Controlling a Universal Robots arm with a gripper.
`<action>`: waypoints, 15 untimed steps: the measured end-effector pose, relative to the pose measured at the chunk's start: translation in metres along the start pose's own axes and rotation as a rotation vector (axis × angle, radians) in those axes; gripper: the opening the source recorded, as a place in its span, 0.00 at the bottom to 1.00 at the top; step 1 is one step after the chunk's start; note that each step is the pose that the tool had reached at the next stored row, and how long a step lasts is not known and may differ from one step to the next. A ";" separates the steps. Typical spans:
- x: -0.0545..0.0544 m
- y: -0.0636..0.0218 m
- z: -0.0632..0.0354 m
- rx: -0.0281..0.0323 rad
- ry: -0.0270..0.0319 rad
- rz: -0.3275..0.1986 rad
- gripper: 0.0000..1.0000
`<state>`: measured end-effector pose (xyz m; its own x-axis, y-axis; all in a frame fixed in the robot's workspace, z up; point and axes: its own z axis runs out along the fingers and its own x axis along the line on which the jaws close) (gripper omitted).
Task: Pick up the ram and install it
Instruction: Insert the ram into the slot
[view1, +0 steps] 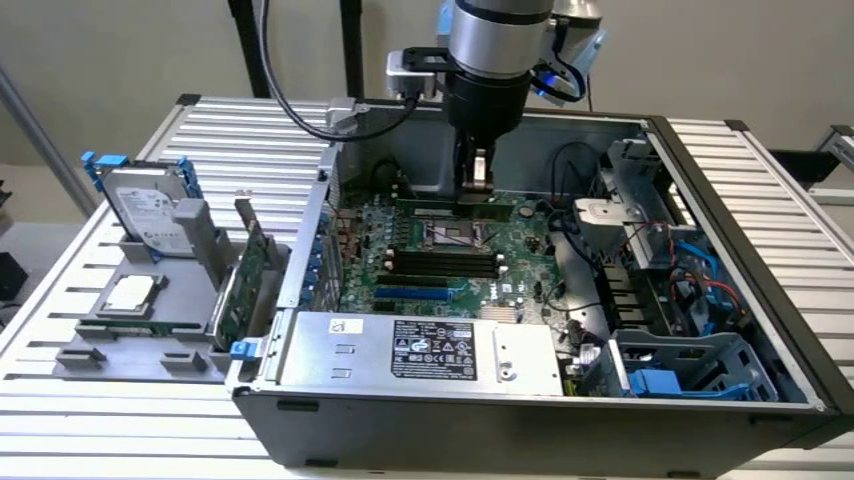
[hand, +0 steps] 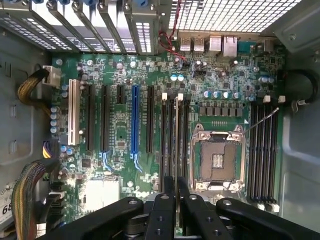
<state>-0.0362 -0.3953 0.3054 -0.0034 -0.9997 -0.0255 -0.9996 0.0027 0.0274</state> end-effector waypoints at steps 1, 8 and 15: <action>0.000 0.0001 0.0018 0.0000 0.0009 0.000 0.00; 0.000 0.0016 0.0145 0.0006 0.0042 0.011 0.00; 0.001 0.0014 0.0341 0.0014 0.0051 0.018 0.00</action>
<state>-0.0385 -0.3953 0.2714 -0.0208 -0.9996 -0.0199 -0.9994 0.0203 0.0264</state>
